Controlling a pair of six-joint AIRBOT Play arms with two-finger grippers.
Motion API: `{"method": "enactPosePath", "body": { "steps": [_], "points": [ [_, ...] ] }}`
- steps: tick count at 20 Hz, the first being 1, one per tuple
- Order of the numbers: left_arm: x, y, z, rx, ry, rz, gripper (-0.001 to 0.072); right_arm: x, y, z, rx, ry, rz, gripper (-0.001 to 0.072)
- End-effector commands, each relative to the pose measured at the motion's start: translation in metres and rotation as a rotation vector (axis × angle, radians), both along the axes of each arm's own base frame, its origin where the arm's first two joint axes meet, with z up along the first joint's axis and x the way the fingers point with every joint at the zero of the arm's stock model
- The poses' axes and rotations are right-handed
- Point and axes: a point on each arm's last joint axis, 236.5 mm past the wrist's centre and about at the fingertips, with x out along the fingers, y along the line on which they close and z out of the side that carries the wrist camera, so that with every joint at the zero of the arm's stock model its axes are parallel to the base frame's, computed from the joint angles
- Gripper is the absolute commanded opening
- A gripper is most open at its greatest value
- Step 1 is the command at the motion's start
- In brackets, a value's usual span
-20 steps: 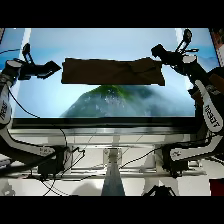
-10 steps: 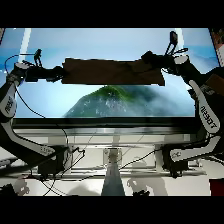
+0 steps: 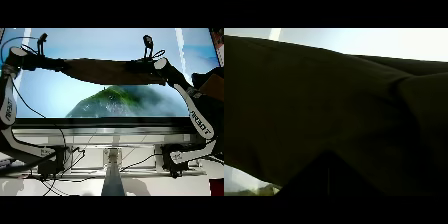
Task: Fold the clothes and pants, and hang the long-sleeved shirts on hangers.
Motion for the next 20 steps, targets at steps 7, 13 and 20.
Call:
{"method": "enactPosePath", "body": {
  "steps": [7, 13, 20],
  "points": [
    [-0.1, -0.019, 0.159, 0.071, -0.211, -0.217, 0.0012, -0.064, 0.171, 0.031, 0.179, 0.092, 0.141, 0.0012],
    [-0.103, -0.02, 0.165, 0.076, -0.229, -0.216, 0.0012, -0.172, 0.278, 0.042, 0.25, 0.23, 0.375, 0.0013],
    [-0.09, -0.069, 0.156, -0.095, -0.142, -0.222, 0.0012, -0.08, 0.171, 0.041, 0.132, 0.187, 0.253, 0.0014]
  ]
}}
